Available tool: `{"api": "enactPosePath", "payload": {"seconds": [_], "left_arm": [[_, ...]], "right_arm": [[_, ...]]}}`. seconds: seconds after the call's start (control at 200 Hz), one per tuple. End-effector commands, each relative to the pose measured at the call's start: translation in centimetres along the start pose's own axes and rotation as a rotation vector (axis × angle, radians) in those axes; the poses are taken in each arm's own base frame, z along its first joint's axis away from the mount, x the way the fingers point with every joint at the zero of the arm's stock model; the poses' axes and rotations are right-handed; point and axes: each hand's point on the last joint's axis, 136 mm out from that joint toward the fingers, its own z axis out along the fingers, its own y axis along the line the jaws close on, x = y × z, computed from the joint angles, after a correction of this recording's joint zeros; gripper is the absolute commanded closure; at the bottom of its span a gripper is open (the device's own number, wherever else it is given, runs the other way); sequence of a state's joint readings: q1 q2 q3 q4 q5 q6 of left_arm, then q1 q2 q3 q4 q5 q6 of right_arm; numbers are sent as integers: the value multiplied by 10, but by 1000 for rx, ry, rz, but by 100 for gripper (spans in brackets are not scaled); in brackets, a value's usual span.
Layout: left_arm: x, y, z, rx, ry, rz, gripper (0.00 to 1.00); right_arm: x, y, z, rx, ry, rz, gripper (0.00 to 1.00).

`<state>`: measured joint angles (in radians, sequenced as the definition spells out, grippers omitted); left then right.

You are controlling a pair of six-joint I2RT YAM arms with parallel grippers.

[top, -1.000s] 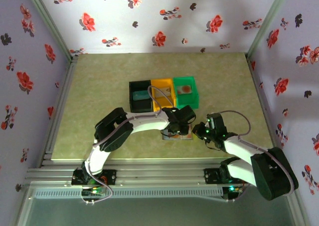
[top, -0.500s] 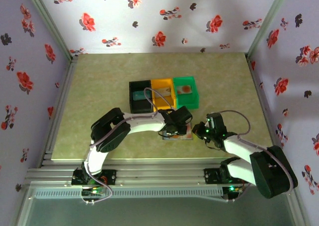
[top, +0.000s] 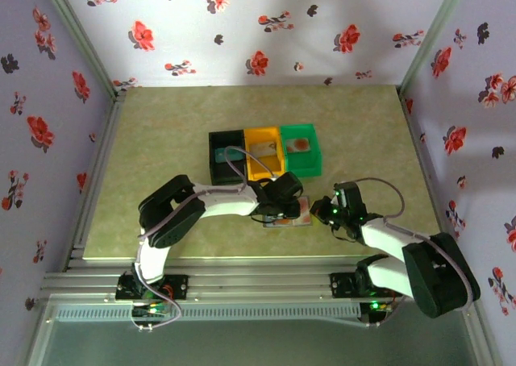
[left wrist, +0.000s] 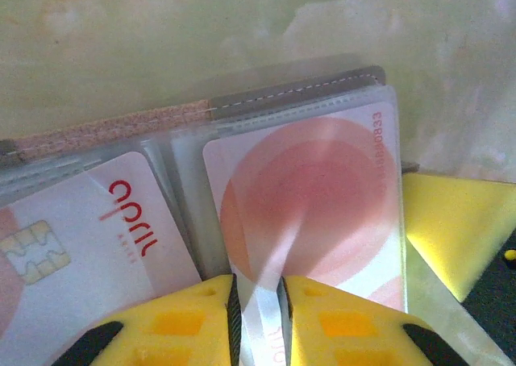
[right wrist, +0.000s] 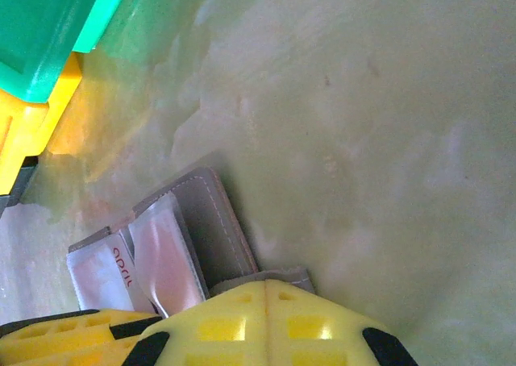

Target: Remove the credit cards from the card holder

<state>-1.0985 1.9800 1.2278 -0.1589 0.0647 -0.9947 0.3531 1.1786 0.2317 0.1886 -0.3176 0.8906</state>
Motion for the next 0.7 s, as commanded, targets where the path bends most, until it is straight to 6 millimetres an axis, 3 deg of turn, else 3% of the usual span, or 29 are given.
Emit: {"api": "enactPosePath", "payload": {"seconds": [0.0, 0.695], "left_arm": [[13, -22, 9, 126, 32, 44, 76], [-5, -50, -12, 276, -46, 27, 74]], "right_arm": [[29, -31, 5, 97, 103, 19, 100], [32, -34, 8, 111, 110, 15, 100]]}}
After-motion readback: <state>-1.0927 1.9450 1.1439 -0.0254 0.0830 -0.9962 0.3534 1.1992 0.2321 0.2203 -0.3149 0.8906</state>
